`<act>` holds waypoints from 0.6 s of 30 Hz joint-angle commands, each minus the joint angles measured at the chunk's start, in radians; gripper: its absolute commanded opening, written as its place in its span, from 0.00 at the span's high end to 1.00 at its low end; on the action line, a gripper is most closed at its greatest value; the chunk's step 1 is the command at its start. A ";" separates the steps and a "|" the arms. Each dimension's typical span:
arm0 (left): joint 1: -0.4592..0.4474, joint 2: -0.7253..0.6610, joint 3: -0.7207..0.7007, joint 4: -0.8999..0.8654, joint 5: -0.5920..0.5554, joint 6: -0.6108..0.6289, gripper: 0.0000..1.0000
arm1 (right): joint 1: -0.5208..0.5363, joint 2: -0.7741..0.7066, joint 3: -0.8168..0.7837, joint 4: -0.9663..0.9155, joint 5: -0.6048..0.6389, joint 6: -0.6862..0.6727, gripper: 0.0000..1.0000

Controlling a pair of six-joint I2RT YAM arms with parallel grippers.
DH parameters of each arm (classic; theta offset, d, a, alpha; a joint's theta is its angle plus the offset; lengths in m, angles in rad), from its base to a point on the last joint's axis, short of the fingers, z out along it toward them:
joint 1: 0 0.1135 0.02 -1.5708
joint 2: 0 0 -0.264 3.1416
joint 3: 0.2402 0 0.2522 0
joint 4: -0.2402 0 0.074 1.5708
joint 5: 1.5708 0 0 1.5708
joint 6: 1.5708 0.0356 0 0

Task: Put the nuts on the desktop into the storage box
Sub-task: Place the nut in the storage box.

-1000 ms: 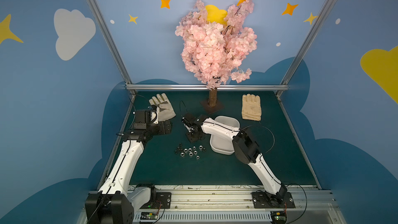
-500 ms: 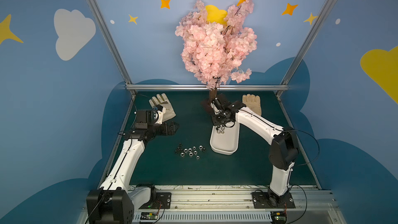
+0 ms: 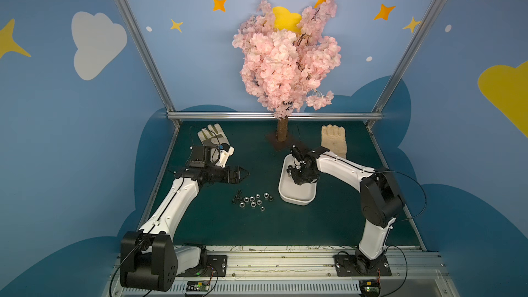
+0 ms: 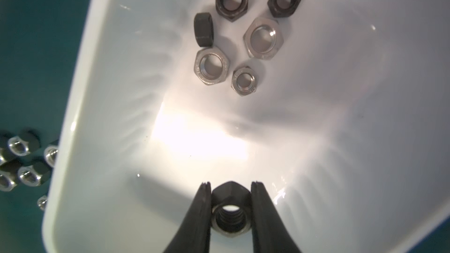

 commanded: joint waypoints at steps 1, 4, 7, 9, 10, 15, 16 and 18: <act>-0.001 -0.007 0.024 -0.016 -0.008 0.014 0.00 | -0.006 0.041 0.006 0.018 -0.001 0.014 0.88; -0.001 -0.003 0.024 -0.013 0.013 0.013 0.00 | -0.006 0.083 0.041 0.016 0.012 0.016 0.82; -0.003 -0.001 0.027 -0.023 -0.004 0.017 0.00 | -0.004 0.111 0.088 -0.002 0.017 0.018 0.73; -0.004 -0.006 0.027 -0.027 -0.038 0.019 0.00 | 0.002 0.105 0.108 -0.011 0.038 0.016 0.63; -0.004 -0.013 0.027 -0.026 -0.054 0.020 0.00 | 0.005 0.097 0.113 -0.013 0.048 0.013 0.59; -0.001 -0.032 0.025 -0.030 -0.145 0.018 0.00 | 0.034 0.027 0.141 -0.039 0.109 0.001 0.42; -0.001 -0.035 0.025 -0.030 -0.149 0.017 0.00 | 0.040 0.015 0.147 -0.045 0.117 -0.001 0.42; 0.000 -0.042 0.022 -0.028 -0.170 0.012 0.00 | 0.066 -0.016 0.163 -0.047 0.128 -0.017 0.41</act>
